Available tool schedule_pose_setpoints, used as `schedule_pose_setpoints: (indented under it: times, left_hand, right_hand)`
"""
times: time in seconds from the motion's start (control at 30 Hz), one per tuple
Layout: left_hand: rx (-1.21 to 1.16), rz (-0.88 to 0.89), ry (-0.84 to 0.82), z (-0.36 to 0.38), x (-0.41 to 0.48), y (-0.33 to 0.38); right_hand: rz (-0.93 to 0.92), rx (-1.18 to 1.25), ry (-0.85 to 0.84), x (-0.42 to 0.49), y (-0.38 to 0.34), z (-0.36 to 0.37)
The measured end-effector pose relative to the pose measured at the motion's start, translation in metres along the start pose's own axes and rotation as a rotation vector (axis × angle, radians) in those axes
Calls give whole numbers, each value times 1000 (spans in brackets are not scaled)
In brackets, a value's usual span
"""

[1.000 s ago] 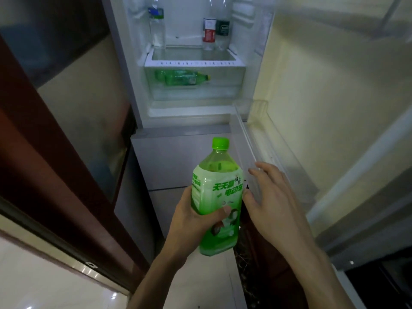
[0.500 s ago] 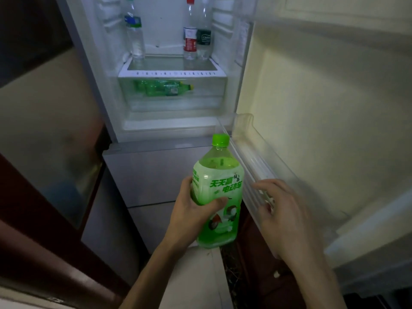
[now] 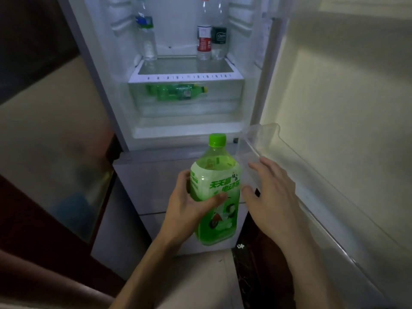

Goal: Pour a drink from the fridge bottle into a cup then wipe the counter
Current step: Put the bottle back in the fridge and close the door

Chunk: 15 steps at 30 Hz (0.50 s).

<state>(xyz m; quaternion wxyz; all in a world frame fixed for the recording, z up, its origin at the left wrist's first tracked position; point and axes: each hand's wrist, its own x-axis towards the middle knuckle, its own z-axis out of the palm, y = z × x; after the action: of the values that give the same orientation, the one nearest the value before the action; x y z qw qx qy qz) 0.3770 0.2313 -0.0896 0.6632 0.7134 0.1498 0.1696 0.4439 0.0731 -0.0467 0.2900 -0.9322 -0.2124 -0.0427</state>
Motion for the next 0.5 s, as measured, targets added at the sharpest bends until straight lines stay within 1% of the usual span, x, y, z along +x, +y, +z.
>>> schedule_pose_setpoints:
  times: [0.1, 0.2, 0.3, 0.37, 0.5]
  left_hand:
    - [49, 57, -54, -24, 32, 1]
    - [81, 92, -59, -49, 67, 0]
    - [119, 126, -41, -72, 105, 2]
    - [148, 177, -18, -88, 130, 10]
    - [216, 284, -27, -122, 176, 44]
  right_hand:
    - [-10, 55, 4, 29, -13, 14]
    - [-60, 172, 47, 58, -30, 30]
    - [-55, 350, 42, 93, -49, 43]
    - [-46, 449, 55, 118, -68, 46]
    - [-67, 552, 96, 164, -104, 41]
